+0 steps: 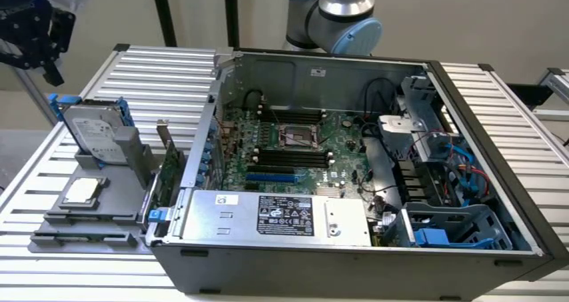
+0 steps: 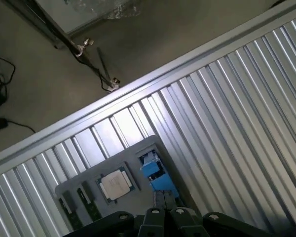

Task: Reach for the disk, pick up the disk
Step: 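Pick up the disk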

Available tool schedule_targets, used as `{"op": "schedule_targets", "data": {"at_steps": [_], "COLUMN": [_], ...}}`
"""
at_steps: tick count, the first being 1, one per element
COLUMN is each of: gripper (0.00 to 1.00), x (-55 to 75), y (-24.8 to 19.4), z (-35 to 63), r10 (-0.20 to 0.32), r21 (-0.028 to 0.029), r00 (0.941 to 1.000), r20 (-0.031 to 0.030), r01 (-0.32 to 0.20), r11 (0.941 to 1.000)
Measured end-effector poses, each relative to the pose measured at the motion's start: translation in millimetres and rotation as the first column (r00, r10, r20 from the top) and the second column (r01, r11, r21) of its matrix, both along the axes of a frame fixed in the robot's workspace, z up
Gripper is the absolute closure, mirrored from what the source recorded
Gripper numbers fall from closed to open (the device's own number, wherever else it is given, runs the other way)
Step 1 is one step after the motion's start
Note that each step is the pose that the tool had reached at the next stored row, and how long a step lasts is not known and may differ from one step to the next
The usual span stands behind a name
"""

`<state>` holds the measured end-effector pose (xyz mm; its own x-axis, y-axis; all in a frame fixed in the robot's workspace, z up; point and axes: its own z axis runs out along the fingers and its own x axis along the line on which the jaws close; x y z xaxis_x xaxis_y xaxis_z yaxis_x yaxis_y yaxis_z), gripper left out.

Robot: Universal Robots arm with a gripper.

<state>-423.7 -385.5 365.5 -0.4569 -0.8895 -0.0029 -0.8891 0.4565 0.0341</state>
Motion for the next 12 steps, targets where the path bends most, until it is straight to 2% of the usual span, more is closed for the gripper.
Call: {"op": "schedule_targets", "data": {"at_steps": [3,6,9,12], "gripper": [0.89,0.89,0.89,0.89], "x": [0.0,0.0,0.0,0.0], "y": [0.0,0.0,0.0,0.0], "z": [-0.1,-0.2,-0.2,-0.2], "r10": [0.055,0.109,0.162,0.217], "r21": [-0.0001,-0.0001,-0.0001,0.0000], "r00": [0.9985,0.9941,0.9868,0.9762], "r20": [0.0000,0.0000,0.0000,0.0001], "r01": [-0.055,-0.109,-0.162,-0.217], "r11": [0.9985,0.9941,0.9868,0.9762]}}
